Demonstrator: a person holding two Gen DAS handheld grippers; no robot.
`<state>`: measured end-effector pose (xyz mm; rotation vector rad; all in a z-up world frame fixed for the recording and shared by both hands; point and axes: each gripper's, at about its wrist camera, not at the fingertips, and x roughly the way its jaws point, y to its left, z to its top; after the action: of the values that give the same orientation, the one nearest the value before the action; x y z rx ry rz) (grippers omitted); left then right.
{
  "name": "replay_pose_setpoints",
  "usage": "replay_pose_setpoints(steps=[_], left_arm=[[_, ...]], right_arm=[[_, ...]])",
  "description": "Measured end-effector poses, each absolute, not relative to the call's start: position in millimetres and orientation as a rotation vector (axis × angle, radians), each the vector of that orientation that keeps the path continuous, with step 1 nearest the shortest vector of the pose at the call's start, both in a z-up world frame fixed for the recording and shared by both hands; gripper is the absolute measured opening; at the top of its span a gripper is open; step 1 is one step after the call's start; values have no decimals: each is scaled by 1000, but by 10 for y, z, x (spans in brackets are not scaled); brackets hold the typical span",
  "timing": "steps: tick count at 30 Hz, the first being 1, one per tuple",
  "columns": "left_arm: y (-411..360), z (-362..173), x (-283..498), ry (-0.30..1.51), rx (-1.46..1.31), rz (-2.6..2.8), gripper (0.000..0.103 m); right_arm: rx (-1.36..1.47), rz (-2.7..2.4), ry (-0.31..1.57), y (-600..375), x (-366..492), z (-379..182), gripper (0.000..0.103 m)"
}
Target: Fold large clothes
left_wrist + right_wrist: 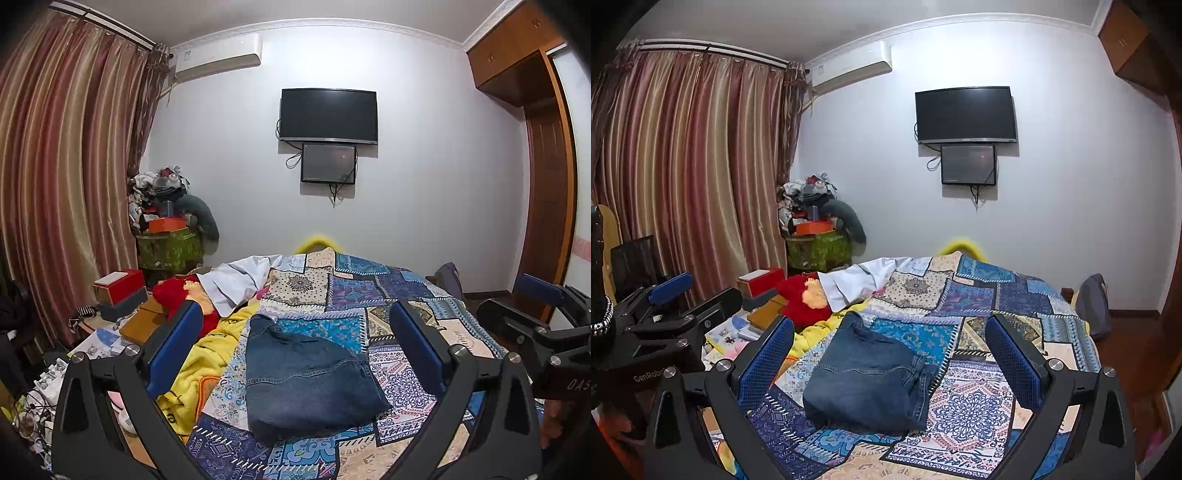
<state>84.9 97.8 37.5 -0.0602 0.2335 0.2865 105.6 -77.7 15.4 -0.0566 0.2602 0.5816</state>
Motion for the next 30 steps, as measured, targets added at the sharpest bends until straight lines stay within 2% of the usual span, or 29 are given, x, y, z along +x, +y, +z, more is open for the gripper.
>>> replay_pose_setpoints(steps=[30], left_arm=[[887, 368, 848, 247, -71, 223, 102]], right_arm=[[-33, 577, 232, -812, 968, 228, 103]])
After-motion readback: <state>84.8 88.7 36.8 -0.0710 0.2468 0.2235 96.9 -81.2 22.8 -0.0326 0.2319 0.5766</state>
